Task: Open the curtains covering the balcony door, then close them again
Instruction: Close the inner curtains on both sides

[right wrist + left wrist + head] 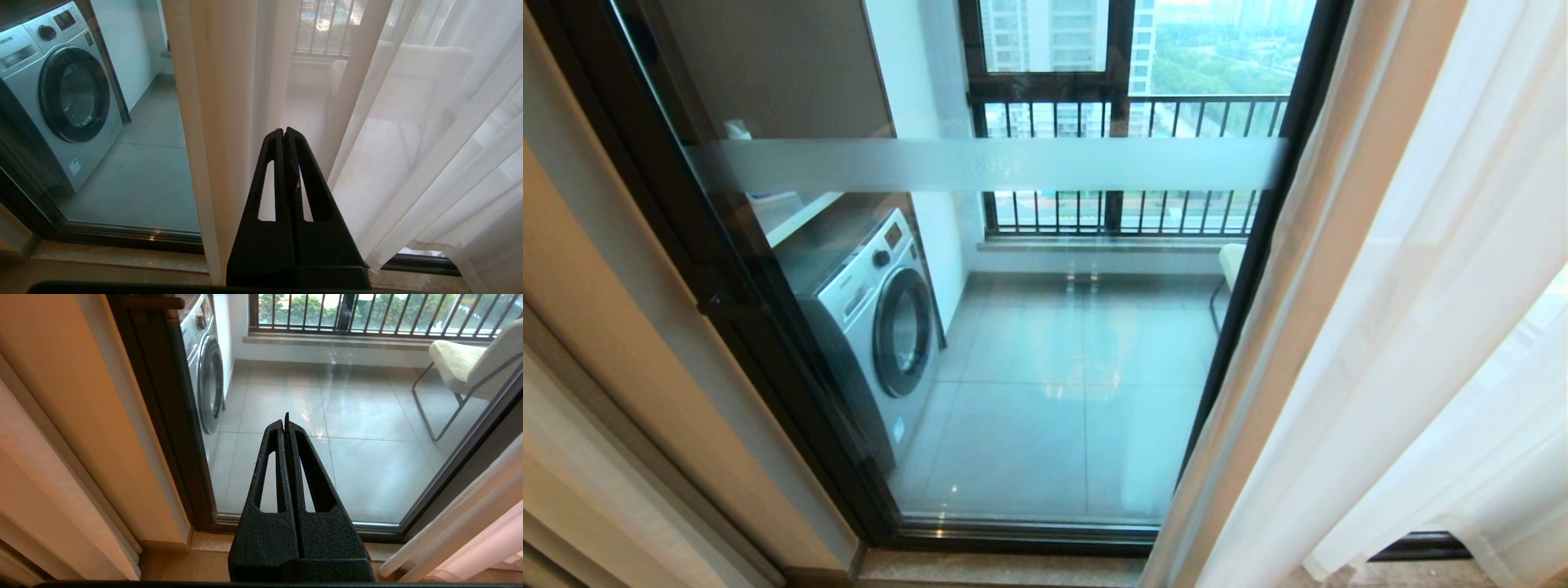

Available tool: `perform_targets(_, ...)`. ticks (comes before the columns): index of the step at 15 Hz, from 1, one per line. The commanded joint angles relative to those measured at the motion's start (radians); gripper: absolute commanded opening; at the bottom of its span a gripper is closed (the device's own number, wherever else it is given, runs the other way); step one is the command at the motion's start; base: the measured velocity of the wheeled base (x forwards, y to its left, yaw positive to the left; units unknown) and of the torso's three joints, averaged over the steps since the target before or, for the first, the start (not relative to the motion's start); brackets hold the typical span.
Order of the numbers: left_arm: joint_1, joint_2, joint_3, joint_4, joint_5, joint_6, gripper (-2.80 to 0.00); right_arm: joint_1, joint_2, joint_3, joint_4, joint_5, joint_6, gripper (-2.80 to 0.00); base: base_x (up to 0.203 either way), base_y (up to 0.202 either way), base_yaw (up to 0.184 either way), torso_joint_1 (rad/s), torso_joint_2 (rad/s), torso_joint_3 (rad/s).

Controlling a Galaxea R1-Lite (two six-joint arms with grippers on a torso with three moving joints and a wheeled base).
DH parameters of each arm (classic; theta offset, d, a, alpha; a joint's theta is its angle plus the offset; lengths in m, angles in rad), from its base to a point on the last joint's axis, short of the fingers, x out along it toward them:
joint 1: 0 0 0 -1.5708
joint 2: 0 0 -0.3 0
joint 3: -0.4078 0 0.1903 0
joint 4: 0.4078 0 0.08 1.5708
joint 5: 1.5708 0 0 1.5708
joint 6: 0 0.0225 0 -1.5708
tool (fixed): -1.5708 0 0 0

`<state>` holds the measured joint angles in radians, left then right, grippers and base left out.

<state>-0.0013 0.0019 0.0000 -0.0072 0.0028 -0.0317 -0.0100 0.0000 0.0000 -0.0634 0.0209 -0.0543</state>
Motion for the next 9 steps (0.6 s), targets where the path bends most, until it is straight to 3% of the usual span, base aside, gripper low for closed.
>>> perform_targets(1,0.0,0.0,0.0,0.0,0.0,-0.001,-2.8,0.0,0.002,0.0,0.0,0.001,-0.001,-2.8,0.0,0.0,0.0,0.0,0.0,0.0)
perform_targets(4,0.0,0.0,0.0,-0.001,0.0,-0.001,-2.8,0.0,0.0,0.0,-0.001,0.001,-0.001,-2.8,0.001,0.064,-0.006,0.0,0.0,0.003)
perform_targets(9,0.0,0.0,0.0,0.0,0.0,-0.001,-2.8,0.0,0.001,0.0,-0.001,0.001,-0.001,-2.8,0.0,0.184,0.001,0.002,0.0,0.002)
